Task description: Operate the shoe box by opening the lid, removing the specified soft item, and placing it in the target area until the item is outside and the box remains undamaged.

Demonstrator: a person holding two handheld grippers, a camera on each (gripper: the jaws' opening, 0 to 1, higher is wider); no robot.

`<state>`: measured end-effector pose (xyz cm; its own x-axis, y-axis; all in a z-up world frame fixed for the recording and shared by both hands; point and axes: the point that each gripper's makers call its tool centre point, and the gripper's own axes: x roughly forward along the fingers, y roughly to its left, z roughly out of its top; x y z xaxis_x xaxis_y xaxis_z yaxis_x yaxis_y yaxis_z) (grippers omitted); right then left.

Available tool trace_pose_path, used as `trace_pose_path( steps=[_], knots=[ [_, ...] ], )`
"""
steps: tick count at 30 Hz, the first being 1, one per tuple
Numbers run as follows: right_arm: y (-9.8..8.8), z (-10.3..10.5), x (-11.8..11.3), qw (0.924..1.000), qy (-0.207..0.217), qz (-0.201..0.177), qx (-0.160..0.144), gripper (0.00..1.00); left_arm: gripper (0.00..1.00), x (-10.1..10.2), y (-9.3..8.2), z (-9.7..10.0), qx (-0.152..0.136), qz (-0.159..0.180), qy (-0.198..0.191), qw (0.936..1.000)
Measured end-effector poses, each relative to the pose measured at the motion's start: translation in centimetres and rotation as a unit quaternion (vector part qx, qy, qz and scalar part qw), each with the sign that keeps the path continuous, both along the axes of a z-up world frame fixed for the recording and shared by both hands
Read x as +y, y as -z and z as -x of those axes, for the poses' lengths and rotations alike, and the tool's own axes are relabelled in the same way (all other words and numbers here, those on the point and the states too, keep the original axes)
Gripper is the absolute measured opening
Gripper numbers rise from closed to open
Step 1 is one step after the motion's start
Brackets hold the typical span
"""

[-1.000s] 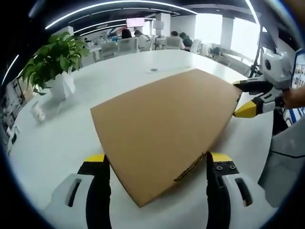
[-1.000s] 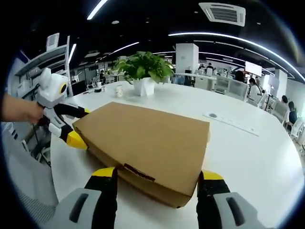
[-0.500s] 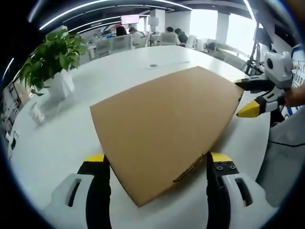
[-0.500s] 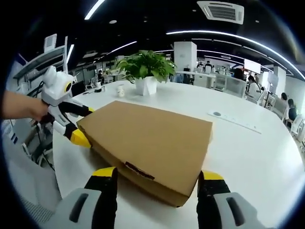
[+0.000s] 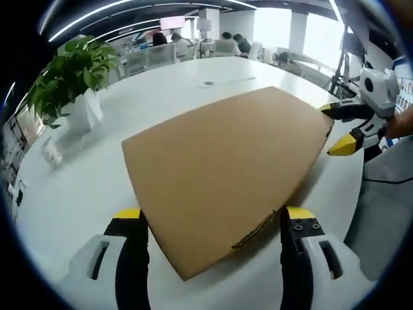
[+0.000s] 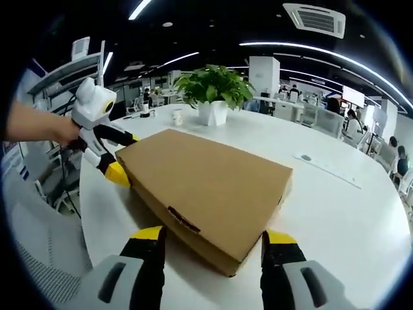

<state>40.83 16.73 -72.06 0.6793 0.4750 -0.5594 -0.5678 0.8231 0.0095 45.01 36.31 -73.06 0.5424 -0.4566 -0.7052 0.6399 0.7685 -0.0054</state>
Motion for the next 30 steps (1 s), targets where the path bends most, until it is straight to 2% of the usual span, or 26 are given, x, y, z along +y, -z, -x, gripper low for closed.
trace_pose_path(
  steps=[5, 10, 21, 30],
  knots=[
    [-0.1, 0.2, 0.2, 1.0000, -0.001, -0.002, 0.000, 0.53, 0.84, 0.2, -0.1, 0.4, 0.000, 0.000, 0.002, 1.0000],
    [-0.2, 0.3, 0.1, 1.0000, 0.000, 0.001, -0.004, 0.47, 0.84, 0.3, -0.2, 0.7, 0.001, 0.001, 0.004, 1.0000],
    [-0.4, 0.3, 0.1, 1.0000, 0.000, 0.003, -0.009, 0.46, 0.83, 0.3, -0.4, 0.8, 0.009, 0.001, 0.003, 1.0000],
    [-1.0, 0.4, 0.0, 0.9999, 0.000, 0.000, -0.013, 0.46, 0.83, 0.4, -1.0, 0.9, 0.009, 0.013, -0.001, 0.9999]
  ],
)
